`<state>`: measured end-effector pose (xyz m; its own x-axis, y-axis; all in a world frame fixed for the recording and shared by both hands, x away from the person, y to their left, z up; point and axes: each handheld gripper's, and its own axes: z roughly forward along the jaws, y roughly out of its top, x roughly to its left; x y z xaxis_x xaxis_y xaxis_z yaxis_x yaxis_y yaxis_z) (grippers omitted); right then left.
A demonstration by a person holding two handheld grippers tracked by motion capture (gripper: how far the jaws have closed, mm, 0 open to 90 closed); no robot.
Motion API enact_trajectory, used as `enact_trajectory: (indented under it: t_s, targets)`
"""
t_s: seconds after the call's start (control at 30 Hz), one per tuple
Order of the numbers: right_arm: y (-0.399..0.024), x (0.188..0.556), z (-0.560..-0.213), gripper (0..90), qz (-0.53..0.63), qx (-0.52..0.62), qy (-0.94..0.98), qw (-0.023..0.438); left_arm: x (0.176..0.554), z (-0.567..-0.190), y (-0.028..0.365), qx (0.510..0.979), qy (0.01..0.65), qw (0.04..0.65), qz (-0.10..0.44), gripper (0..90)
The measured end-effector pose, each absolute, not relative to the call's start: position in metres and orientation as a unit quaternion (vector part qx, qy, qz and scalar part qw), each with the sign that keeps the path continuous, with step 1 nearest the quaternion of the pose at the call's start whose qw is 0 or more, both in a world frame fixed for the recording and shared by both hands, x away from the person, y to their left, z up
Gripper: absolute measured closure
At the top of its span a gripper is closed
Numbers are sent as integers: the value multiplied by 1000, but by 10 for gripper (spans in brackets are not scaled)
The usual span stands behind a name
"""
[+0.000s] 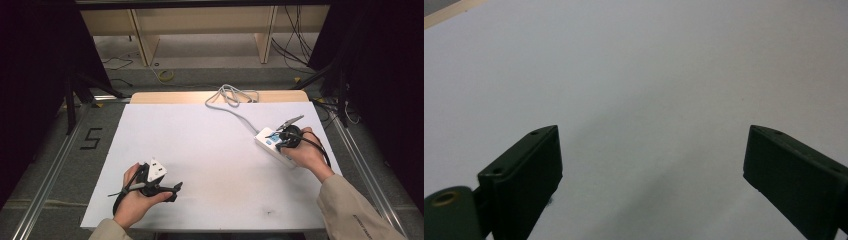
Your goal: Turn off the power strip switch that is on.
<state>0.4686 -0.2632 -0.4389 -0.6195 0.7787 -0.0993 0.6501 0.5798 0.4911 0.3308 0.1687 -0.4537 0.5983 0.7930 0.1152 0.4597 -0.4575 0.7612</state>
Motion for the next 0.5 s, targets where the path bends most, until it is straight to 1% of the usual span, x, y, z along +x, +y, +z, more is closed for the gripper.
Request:
enact_trajectory:
  t_s: [0.5]
  targets:
    - [-263, 469, -439, 900, 207, 408, 876, 151, 331, -454, 169, 821, 381, 354, 235, 83]
